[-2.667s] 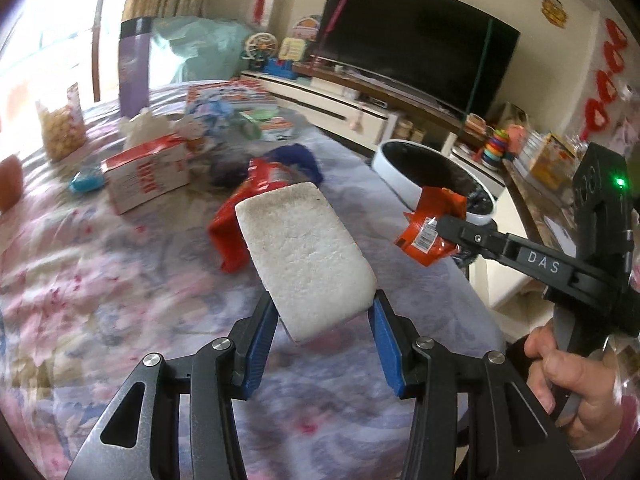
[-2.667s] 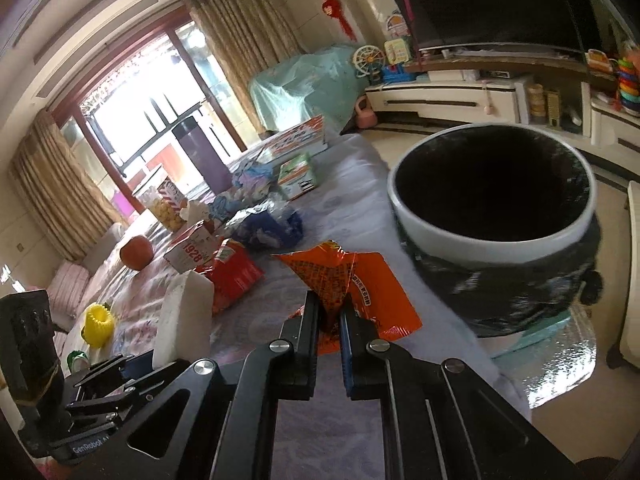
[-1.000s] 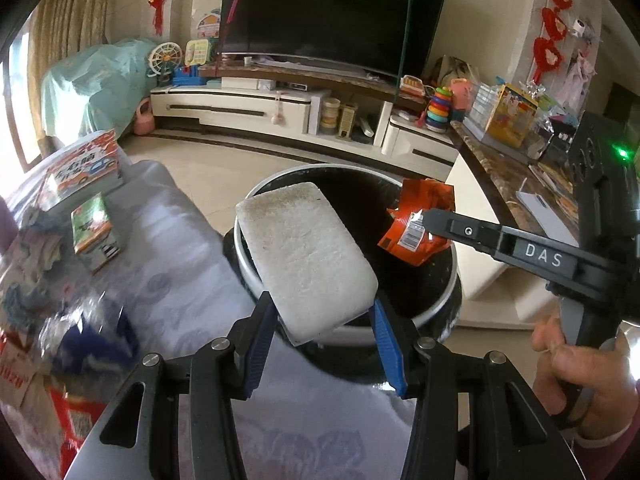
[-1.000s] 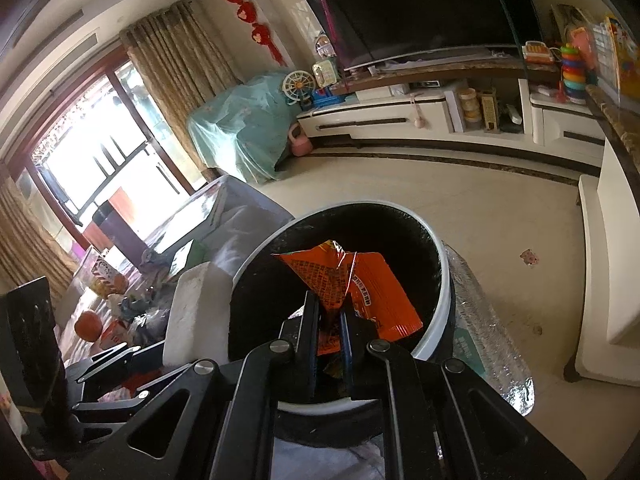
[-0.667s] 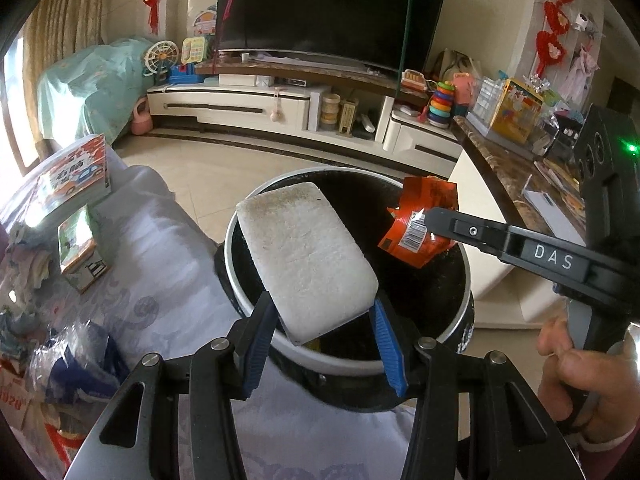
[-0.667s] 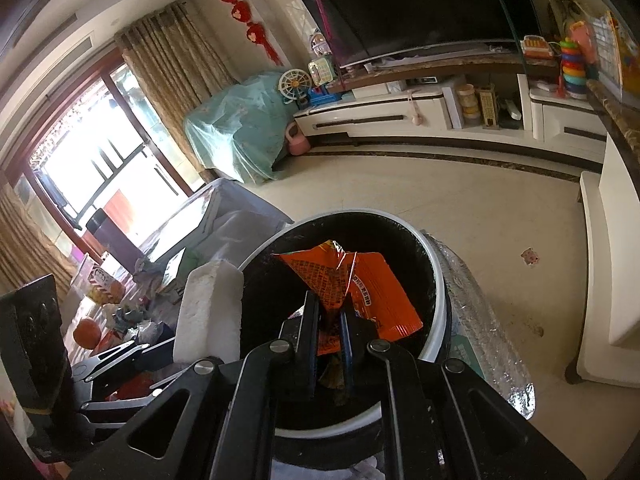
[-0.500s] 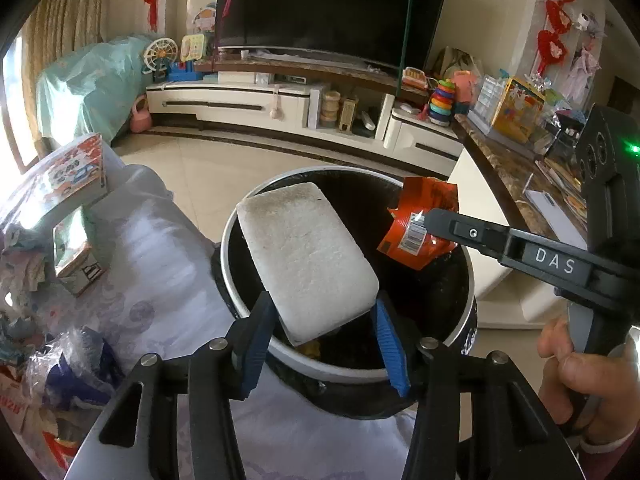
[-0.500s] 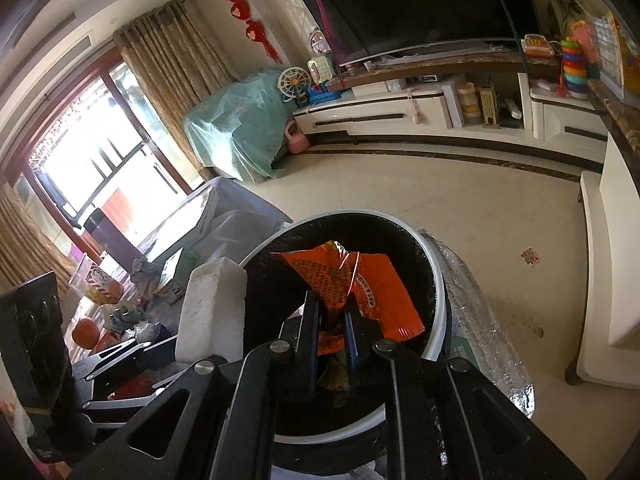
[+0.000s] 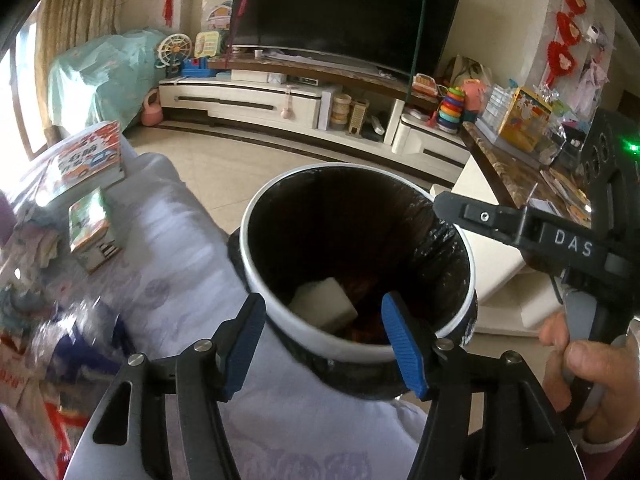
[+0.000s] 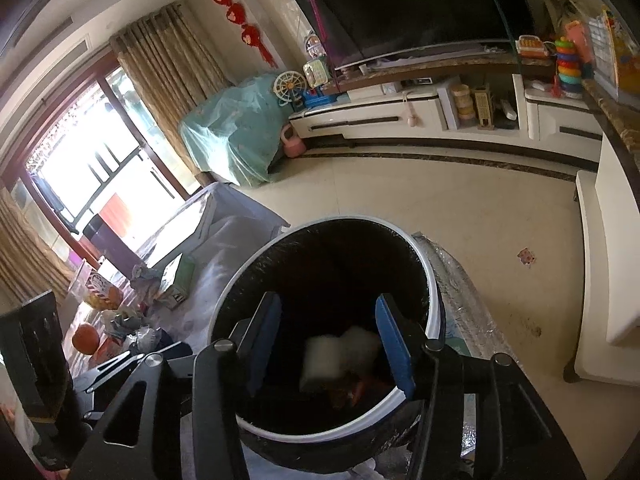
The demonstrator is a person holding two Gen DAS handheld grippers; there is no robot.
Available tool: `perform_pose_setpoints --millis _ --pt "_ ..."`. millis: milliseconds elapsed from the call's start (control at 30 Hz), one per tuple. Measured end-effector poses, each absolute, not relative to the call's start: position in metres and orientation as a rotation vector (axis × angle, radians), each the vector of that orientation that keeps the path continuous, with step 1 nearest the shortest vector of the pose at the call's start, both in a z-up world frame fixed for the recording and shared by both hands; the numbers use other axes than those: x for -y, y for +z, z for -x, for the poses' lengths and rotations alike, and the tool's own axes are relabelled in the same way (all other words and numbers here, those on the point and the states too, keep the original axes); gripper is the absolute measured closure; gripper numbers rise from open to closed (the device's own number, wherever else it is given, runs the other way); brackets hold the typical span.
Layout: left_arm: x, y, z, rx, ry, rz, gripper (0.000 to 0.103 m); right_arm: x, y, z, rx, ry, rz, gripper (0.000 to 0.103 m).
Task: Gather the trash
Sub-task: 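Carry the sponge block and orange bag over the bin and release both, then move both open tools back toward the table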
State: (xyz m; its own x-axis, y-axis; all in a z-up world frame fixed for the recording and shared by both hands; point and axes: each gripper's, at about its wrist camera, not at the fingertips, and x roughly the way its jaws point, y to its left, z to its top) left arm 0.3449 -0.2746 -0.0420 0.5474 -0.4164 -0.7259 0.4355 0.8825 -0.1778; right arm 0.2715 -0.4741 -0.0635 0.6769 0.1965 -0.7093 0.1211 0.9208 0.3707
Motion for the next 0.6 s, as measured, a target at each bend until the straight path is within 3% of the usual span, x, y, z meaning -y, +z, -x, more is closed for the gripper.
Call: perform_pose_setpoints --millis 100,233,600 --pt "0.266 -0.042 -0.329 -0.847 -0.499 0.0 0.039 0.47 -0.06 -0.265 -0.821 0.043 -0.409 0.042" --pt "0.252 -0.043 -0.308 -0.843 -0.492 0.029 0.039 0.459 -0.057 -0.254 -0.806 0.049 -0.396 0.025" --pt "0.193 -0.051 -0.236 -0.85 -0.458 0.079 0.039 0.411 -0.063 -0.225 -0.81 0.104 -0.387 0.021"
